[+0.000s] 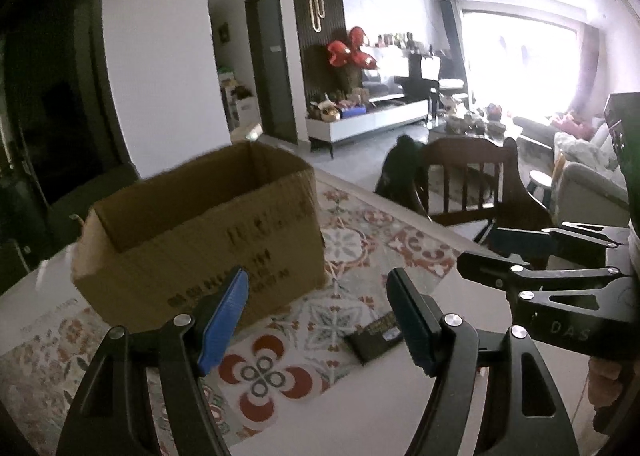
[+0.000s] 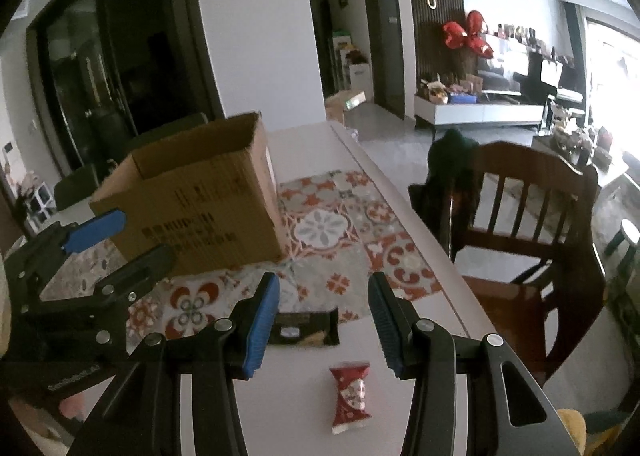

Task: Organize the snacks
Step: 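Withdraw both tools from the box toward the last two packets, then grasp the red packet with the right tool while the left tool grasps the dark cheese cracker packet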

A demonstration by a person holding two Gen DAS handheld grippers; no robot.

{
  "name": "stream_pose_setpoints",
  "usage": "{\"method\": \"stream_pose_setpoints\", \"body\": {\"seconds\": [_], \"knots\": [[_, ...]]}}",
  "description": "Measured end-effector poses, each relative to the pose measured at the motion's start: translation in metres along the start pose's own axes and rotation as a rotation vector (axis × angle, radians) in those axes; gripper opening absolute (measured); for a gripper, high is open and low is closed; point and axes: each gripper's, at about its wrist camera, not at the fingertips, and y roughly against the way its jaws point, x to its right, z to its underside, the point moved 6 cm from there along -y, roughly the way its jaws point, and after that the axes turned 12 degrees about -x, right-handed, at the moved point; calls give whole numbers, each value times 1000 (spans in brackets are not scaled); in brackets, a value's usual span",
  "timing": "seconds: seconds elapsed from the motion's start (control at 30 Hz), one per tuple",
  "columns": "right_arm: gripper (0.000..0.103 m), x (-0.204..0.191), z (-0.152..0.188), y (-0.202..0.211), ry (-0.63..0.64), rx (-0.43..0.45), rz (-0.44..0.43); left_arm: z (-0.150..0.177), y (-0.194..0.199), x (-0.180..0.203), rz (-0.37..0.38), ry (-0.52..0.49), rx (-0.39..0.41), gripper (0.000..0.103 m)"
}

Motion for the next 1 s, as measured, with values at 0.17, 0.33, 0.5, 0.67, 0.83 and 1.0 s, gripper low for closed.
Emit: {"method": "stream_pose_setpoints", "body": {"seconds": [0.17, 0.33, 0.5, 0.67, 0.83, 1.0], "knots": [[47, 4, 17, -16, -5, -55, 15, 12, -16, 7, 2, -33, -30, 71], [47, 8, 34, -30, -11, -106, 28, 23, -31, 13, 15, -76, -65, 71], [47, 10, 49, -43, -18, -152, 36, 33, -44, 19, 45, -107, -105, 71], [47, 13, 63, -55, -35, -198, 41, 41, -57, 25, 88, -139, -143, 71], [47, 14, 73, -65, -41, -233, 53, 46, -74, 32, 135, -186, -177, 71], [47, 15, 79, -72, -45, -255, 61, 45, -85, 38, 168, -240, -192, 75]]}}
